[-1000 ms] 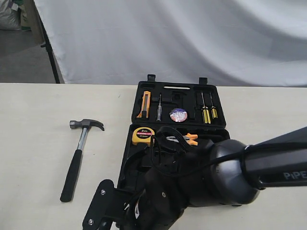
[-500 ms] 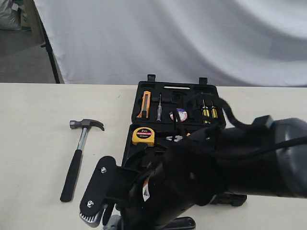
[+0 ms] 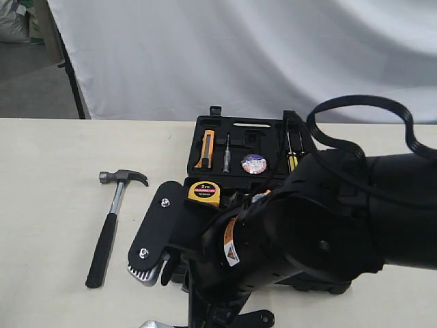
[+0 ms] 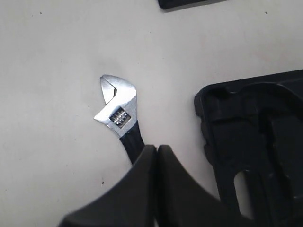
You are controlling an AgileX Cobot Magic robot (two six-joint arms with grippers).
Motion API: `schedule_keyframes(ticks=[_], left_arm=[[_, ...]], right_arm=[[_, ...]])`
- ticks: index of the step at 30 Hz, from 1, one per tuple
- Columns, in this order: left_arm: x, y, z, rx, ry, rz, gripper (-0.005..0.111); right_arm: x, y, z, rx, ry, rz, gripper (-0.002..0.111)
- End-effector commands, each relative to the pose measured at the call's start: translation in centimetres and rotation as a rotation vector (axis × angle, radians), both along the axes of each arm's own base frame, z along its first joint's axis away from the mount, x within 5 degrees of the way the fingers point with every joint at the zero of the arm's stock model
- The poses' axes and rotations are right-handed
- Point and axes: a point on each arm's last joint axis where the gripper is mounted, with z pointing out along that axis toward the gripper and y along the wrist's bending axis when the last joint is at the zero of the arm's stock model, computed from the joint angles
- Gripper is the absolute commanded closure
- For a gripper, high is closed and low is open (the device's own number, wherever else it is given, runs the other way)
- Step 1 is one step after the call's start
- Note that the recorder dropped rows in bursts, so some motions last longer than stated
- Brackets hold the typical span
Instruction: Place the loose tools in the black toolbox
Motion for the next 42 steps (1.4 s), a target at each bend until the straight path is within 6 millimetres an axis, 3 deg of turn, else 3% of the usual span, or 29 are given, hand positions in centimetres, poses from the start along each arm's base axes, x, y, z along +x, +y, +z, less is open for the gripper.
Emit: schedule_keyframes(ticks=[1, 5, 9, 13, 15, 18, 21, 25, 34, 42], left_arm=[[0.0, 0.0, 0.0, -0.011, -0.001, 0.003, 0.106], [0.0, 0.0, 0.0, -0.011, -0.001, 0.003, 0.106], [0.0, 0.0, 0.0, -0.011, -0.001, 0.003, 0.106], [0.0, 0.0, 0.0, -0.011, -0.001, 0.003, 0.106], [0.0, 0.0, 0.0, -0.011, -0.001, 0.003, 0.106], [0.0, 0.0, 0.0, -0.011, -0.001, 0.003, 0.106], [0.0, 0.0, 0.0, -0.011, -0.001, 0.003, 0.106], [0.0, 0.0, 0.0, -0.011, -0.001, 0.003, 0.106], [0.0, 0.0, 0.0, -0.011, -0.001, 0.003, 0.106], [0.0, 0.0, 0.0, -0.011, -0.001, 0.003, 0.106]], right_arm=[[-0.1, -0.2, -0.2, -0.011, 0.05, -0.082, 0.108], [0.2, 0.4, -1.9, -0.021, 0.104, -0.164, 0.108], [0.8, 1.7, -4.8, -0.004, 0.161, -0.28, 0.105], [1.5, 2.4, -6.4, 0.022, 0.143, -0.337, 0.076], [1.7, 2.8, -6.4, 0.014, 0.141, -0.336, 0.053], [1.6, 3.2, -5.8, -0.032, 0.109, -0.254, 0.031], [1.0, 4.0, -5.1, -0.062, 0.067, -0.137, 0.03], [0.6, 5.2, -4.4, -0.057, 0.057, -0.108, 0.03], [1.0, 6.6, -8.0, -0.272, 0.14, -0.088, 0.03], [0.8, 7.0, -9.3, -0.299, 0.167, -0.023, 0.033]])
